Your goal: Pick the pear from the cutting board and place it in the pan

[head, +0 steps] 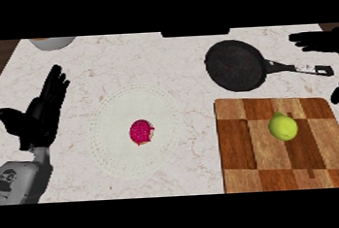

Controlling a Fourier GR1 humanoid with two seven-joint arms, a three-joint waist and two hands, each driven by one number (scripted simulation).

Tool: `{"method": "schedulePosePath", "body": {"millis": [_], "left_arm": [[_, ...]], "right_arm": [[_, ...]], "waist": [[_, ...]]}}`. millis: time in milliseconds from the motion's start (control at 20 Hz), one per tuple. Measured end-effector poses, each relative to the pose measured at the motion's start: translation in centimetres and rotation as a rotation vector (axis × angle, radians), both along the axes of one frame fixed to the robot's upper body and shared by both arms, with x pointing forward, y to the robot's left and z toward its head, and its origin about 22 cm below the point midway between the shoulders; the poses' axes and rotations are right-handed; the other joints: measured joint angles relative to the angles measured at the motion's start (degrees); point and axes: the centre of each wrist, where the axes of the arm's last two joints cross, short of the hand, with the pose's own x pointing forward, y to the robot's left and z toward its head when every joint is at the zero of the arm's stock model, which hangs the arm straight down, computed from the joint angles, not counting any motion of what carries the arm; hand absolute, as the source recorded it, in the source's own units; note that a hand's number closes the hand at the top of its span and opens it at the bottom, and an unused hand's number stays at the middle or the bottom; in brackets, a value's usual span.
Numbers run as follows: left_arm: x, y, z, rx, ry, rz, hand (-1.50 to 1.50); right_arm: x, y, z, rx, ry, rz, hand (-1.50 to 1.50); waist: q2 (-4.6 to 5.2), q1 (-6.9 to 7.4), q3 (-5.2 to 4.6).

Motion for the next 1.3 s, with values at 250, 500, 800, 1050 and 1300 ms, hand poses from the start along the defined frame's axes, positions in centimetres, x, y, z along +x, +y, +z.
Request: {"method": "schedulePosePath", "body": {"millis": [250, 500, 800, 1050, 1300], "left_arm": [[-0.2, -0.1, -0.4, -0.003, -0.007, -0.007, 0.0], [0.6, 0.2, 0.3, -0.004, -0.005, -0.007, 0.0], [0.8, -0.2, -0.1, -0.005, -0.005, -0.005, 0.0], [0.5, 0.0, -0.1, -0.004, -0.005, -0.001, 0.0], [0.1, -0.1, 0.3, -0.005, -0.005, -0.007, 0.0]], "right_arm": [[-0.3, -0.4, -1.6, -0.073, 0.038, -0.019, -1.5], [-0.6, -0.5, -3.8, -0.079, 0.077, 0.004, -1.5], [-0.4, 0.9, -5.8, -0.085, 0.126, 0.068, -1.5], [-0.6, 2.3, -6.9, -0.119, 0.139, 0.109, -1.5], [-0.7, 3.6, -7.3, -0.196, 0.151, 0.149, -1.5]], "waist": [[0.13, 0.3, 0.02], [0.21, 0.35, 0.03], [0.17, 0.37, 0.02], [0.08, 0.18, 0.03], [0.04, 0.2, 0.02]]}}
